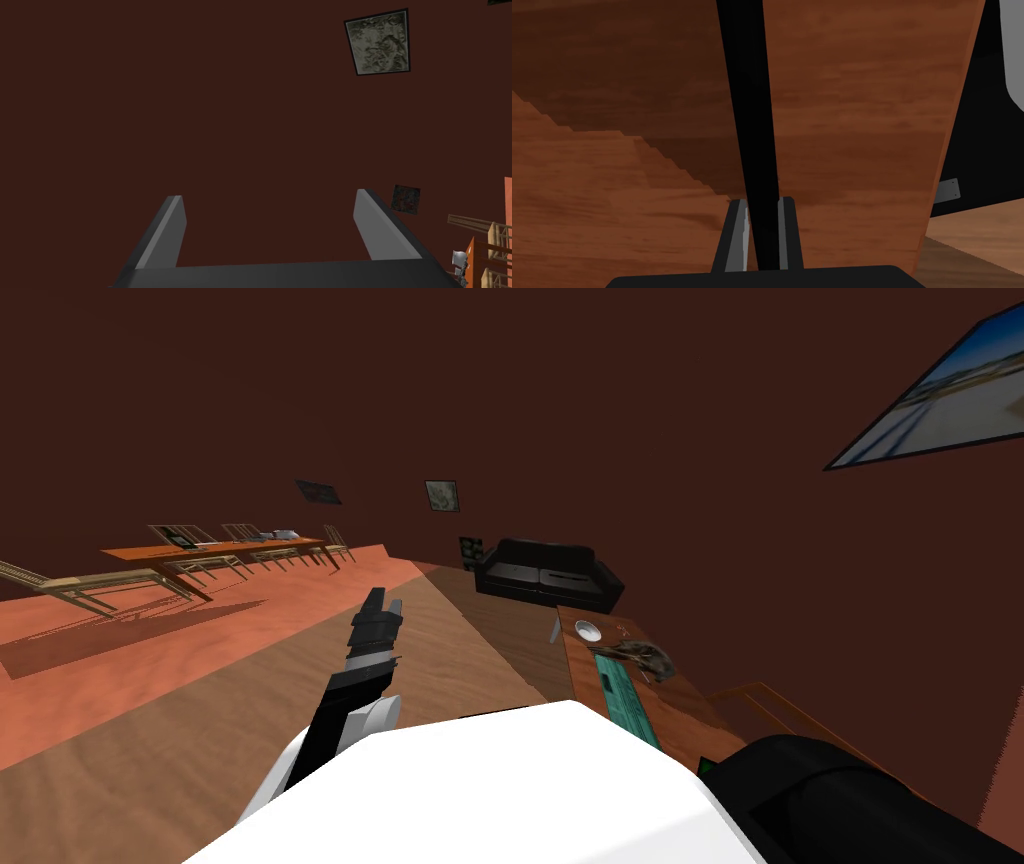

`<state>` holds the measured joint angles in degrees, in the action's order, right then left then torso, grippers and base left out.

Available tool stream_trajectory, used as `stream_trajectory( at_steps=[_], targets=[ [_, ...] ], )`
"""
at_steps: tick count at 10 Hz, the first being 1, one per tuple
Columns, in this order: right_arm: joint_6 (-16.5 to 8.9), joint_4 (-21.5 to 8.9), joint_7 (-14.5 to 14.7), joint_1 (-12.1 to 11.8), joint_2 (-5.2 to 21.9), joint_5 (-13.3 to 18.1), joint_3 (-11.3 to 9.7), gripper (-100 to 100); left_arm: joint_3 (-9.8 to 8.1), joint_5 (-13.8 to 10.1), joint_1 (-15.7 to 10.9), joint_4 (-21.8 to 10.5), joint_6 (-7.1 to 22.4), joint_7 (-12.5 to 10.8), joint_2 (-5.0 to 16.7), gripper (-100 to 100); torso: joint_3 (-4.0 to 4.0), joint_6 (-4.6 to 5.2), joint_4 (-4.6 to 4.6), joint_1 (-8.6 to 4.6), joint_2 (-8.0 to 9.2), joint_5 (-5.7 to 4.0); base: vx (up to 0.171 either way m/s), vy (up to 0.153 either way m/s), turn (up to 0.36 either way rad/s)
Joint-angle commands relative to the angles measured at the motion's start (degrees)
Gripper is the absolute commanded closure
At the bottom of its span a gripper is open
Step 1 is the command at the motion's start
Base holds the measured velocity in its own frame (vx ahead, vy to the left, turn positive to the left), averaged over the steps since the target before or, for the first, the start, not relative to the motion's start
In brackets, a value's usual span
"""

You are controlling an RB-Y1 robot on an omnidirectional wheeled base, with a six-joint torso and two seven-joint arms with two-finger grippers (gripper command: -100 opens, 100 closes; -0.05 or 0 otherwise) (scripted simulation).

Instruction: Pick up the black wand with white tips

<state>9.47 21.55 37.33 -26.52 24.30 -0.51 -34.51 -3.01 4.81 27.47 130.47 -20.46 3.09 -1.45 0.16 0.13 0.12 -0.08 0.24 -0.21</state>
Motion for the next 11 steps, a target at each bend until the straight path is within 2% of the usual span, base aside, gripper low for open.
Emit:
stream_trajectory(
  at_steps=[1,3,4,5,6,8,9,10,11],
  targets=[
    [0.0,0.0,0.0,0.0,0.0,0.0,0.0,100,0.00,0.0,0.0,0.0,0.0,0.0,0.0,0,0.00,0.00,0.00,0.00,0.00,0.00,0.000,0.000,0.000],
    [0.0,0.0,0.0,0.0,0.0,0.0,0.0,100,0.00,0.0,0.0,0.0,0.0,0.0,0.0,0,0.01,0.01,0.00,-0.08,0.02,-0.02,0.000,0.000,0.000],
    [0.0,0.0,0.0,0.0,0.0,0.0,0.0,0,0.00,0.0,0.0,0.0,0.0,0.0,0.0,0,0.02,0.01,0.01,-0.09,0.03,-0.02,0.000,0.000,0.000],
    [2.0,0.6,0.6,-1.8,1.7,-1.1,-0.6,100,0.00,0.0,0.0,0.0,0.0,0.0,0.0,0,0.02,0.01,0.01,-0.09,0.03,-0.02,0.049,0.023,-0.072],
    [2.8,1.2,1.0,-2.8,2.7,-1.6,-0.8,100,0.00,0.0,0.0,0.0,0.0,0.0,0.0,0,-0.05,0.06,-0.04,-0.03,-0.08,0.03,0.097,0.051,-0.077],
    [2.8,1.2,1.0,-2.8,2.7,-1.6,-0.8,100,0.00,0.0,0.0,0.0,0.0,0.0,0.0,0,-0.13,0.02,-0.03,0.08,-0.24,0.02,0.046,0.027,-0.005],
    [4.0,2.1,1.5,-4.4,4.1,-2.4,-1.2,100,0.00,0.0,0.0,0.0,0.0,0.0,0.0,0,-0.07,0.01,-0.02,0.00,-0.12,0.01,0.042,0.032,-0.030],
    [3.1,2.3,1.3,-3.9,3.5,-2.0,-0.9,100,0.00,0.0,0.0,0.0,0.0,0.0,0.0,0,-0.07,0.05,-0.04,0.04,-0.12,0.03,0.023,0.019,-0.018],
    [3.2,2.4,1.4,-4.0,3.6,-2.1,-0.9,0,0.00,0.0,0.0,0.0,0.0,0.0,0.0,0,-0.05,0.01,-0.01,0.00,-0.08,0.00,0.000,0.000,0.000]
  ],
)
